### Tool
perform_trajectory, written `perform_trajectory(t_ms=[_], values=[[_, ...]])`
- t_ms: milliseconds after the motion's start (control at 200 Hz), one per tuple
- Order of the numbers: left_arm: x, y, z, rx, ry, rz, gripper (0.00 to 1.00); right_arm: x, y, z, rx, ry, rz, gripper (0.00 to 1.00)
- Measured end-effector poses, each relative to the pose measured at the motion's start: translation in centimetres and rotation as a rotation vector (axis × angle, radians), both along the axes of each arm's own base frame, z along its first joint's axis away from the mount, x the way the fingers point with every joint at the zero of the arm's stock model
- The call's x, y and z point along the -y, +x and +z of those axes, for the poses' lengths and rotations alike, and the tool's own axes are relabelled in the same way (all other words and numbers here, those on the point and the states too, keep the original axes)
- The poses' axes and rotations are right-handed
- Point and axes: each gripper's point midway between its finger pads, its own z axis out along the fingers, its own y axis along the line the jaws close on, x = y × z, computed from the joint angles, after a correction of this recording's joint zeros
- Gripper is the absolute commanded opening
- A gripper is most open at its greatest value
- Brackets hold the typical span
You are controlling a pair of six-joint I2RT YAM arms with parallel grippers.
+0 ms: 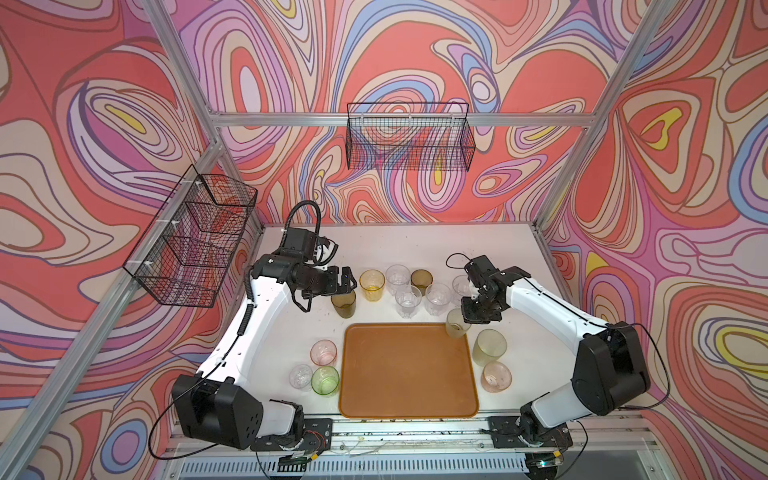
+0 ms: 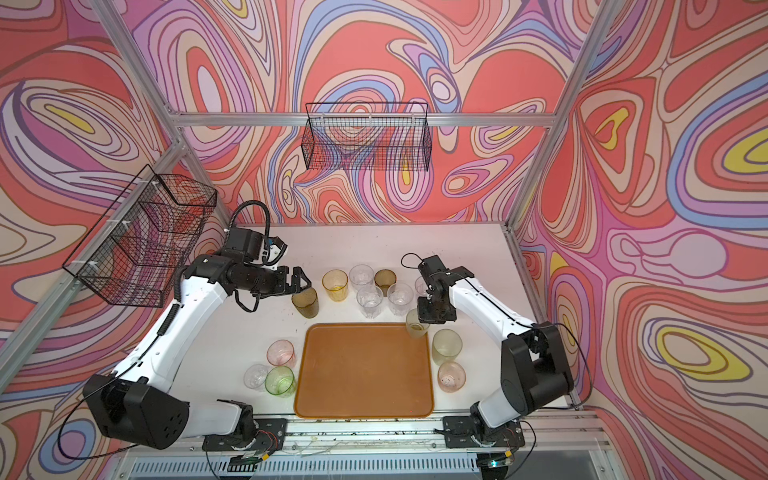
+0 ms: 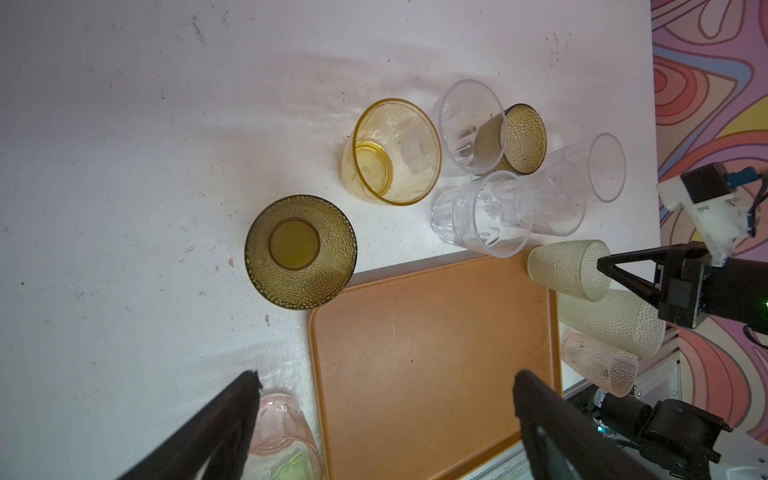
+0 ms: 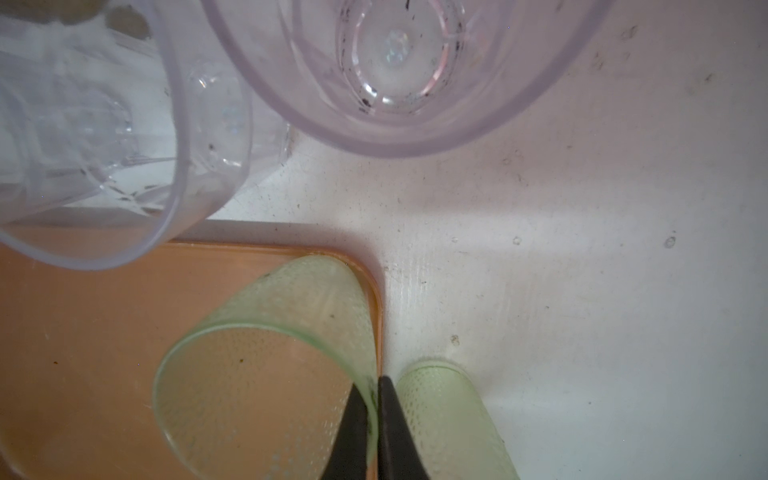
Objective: Place the glasses into the tray
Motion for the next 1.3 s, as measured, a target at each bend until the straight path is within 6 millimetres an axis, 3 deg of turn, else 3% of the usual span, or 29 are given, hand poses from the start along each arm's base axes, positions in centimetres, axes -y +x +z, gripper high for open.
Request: perform_trajectory(t_ms=[446,761,1077,1297], values=[[0.0,0.0,-0.2,-0.003,0.002,0.001,0.98,0.1,0.1,-0.4,-0.004,-0.006,-0.001,0.14],[0.0,0.0,-0.2,-0.003,0.004,0.001,0.98,0.1,-0.1,-0.2,-0.013,-0.008,-0.006,0.29],[0.4,0.0,0.0,0.003,-0.003,-0.003,0.98,0.1,0.0,3.7,0.042,0.003,-0.012,0.39],[0.7,0.0,0.0,0.003,-0.009,-0.008,0.98,0.4,-1.5,6.5,0.064,0.005,-0.025,0.41]])
